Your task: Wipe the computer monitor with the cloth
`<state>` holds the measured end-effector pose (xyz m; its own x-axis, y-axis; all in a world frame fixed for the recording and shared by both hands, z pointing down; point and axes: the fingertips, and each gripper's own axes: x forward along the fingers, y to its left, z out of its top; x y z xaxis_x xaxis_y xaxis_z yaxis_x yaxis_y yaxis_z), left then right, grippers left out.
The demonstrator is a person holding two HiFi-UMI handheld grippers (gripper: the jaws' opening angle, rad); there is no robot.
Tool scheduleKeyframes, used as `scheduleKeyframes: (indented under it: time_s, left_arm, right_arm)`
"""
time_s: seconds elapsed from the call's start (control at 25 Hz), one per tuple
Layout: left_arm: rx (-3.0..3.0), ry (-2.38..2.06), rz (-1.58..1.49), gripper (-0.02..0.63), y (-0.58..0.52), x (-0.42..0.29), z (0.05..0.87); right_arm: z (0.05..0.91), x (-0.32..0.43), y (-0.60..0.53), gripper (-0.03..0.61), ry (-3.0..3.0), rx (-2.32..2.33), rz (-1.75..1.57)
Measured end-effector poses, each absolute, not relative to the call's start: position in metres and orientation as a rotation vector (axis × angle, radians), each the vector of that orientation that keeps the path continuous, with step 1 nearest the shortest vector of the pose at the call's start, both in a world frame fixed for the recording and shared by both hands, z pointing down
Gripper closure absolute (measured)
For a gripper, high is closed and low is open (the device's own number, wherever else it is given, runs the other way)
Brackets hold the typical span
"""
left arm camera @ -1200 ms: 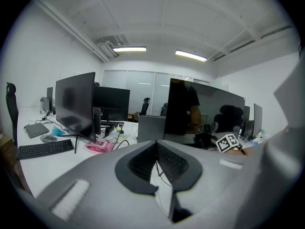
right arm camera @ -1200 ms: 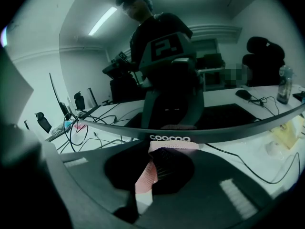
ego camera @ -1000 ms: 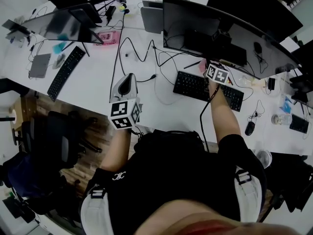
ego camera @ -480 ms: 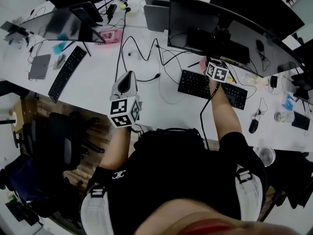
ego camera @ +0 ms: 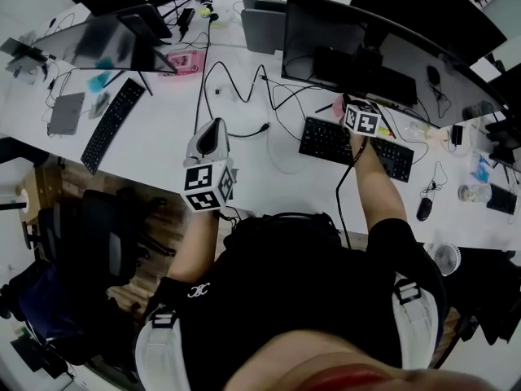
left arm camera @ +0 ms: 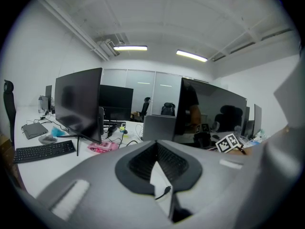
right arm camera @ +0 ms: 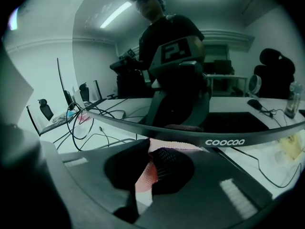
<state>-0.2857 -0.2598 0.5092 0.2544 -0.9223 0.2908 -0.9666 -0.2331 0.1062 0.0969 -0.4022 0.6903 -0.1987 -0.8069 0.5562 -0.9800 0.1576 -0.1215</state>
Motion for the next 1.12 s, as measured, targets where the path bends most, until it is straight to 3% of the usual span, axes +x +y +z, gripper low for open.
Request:
scheduleKeyframes:
  time_s: [1.12]
  left_arm:
    - [2.179, -1.836, 0.222, 0.563, -0.242, -0.358, 0.518]
  right_arm:
    - [0.684, -0.064, -0.429, 0.566, -2.284, 1.533, 0.549]
